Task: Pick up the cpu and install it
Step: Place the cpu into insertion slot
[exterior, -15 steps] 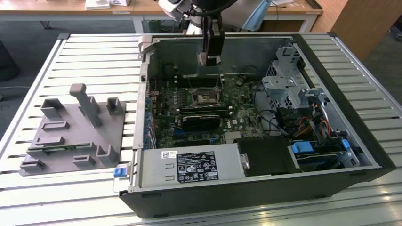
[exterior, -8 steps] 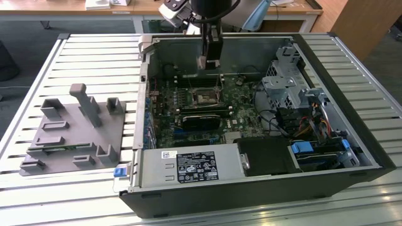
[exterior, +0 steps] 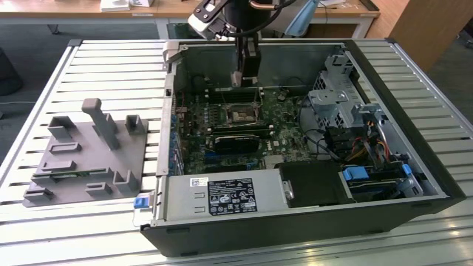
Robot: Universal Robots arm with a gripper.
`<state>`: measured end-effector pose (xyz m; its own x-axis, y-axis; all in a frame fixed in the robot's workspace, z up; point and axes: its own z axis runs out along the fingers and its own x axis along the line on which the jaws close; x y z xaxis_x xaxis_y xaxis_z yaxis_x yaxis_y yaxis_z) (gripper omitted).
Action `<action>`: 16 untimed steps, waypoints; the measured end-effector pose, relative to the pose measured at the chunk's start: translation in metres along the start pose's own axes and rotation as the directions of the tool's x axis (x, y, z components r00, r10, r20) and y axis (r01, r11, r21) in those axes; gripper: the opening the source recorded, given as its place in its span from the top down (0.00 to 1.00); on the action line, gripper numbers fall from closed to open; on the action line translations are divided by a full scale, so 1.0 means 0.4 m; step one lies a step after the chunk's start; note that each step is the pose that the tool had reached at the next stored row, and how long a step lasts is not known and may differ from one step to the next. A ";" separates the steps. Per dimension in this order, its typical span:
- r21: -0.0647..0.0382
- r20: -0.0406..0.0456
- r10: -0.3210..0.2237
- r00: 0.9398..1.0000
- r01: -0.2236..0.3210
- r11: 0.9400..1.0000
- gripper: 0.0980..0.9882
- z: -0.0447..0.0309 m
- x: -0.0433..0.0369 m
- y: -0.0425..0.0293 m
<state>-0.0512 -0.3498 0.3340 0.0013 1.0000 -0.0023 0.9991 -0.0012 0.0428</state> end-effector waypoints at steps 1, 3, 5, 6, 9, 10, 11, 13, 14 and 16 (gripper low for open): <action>0.000 0.001 0.000 1.000 0.000 1.000 0.52 0.002 0.000 0.000; 0.000 0.001 0.000 1.000 0.000 1.000 0.52 0.004 0.000 0.000; 0.000 0.001 0.000 1.000 0.000 1.000 0.52 0.007 0.000 0.000; 0.000 0.001 0.000 1.000 0.000 1.000 0.52 0.009 0.000 0.000; 0.000 0.001 0.000 1.000 0.000 1.000 0.52 0.017 0.000 -0.001; 0.000 0.001 0.000 1.000 0.000 1.000 0.52 0.019 0.000 -0.001; 0.000 0.001 0.000 1.000 0.000 1.000 0.52 0.021 0.000 -0.001; 0.000 0.001 0.000 1.000 0.000 1.000 0.52 0.026 0.000 -0.001; 0.000 0.001 0.000 1.000 0.000 1.000 0.52 0.028 0.000 -0.001; 0.000 0.001 0.000 1.000 0.000 1.000 0.52 0.032 0.000 -0.001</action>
<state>-0.0512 -0.3498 0.3211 0.0012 1.0000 -0.0031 0.9991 -0.0011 0.0428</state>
